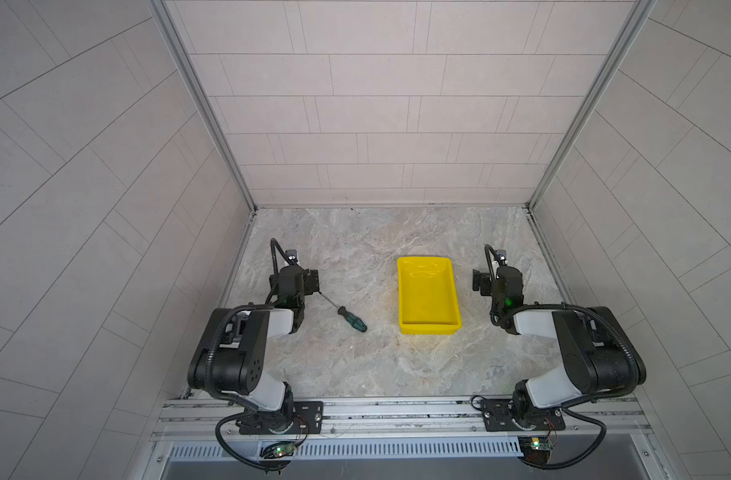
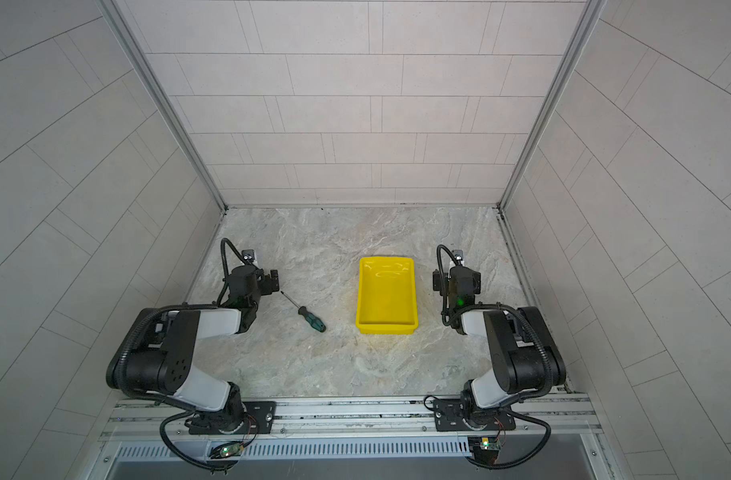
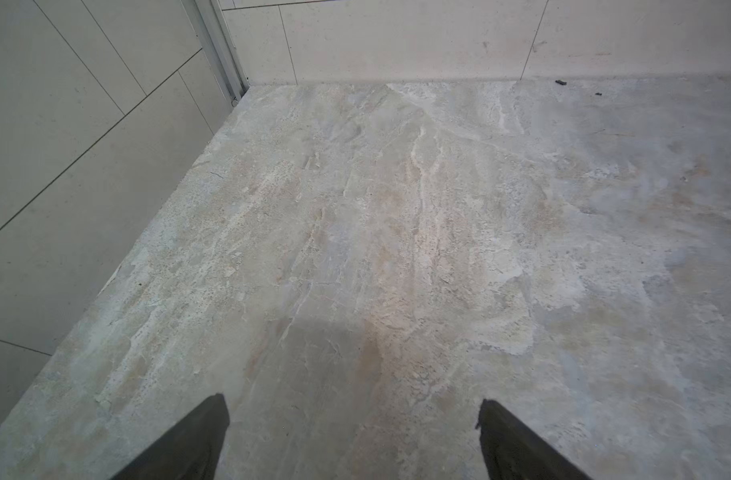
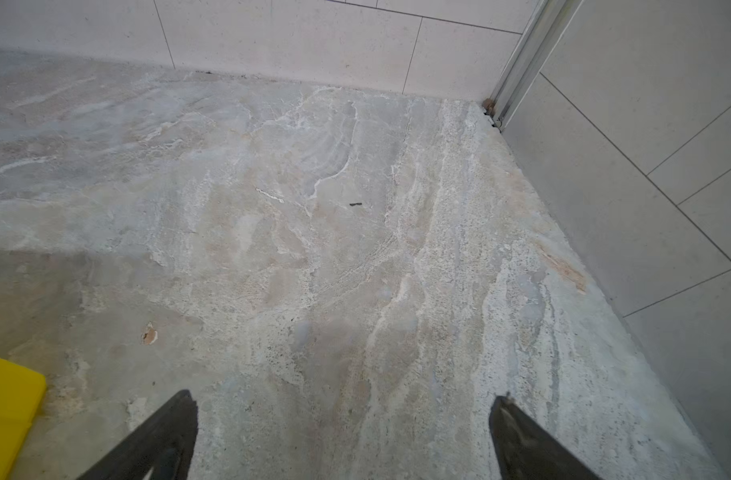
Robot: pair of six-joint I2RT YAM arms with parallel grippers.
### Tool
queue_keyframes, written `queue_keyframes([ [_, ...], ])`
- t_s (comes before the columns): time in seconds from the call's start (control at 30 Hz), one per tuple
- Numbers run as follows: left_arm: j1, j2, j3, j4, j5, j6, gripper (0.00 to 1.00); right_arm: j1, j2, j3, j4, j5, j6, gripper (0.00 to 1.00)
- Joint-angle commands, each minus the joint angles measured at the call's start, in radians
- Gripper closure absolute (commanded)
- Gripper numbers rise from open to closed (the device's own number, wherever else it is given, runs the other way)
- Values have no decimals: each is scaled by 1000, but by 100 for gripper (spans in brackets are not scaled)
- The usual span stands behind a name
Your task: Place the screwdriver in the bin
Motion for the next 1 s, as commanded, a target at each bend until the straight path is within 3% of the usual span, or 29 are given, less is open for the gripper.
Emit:
queue_keyframes([
  [0.0,3,-3,15,3,6,-1,0,1,1,10,6,3,-8,0],
  [0.97,7,7,26,-10,9,-5,0,8,-5,1,19,15,-14,0],
])
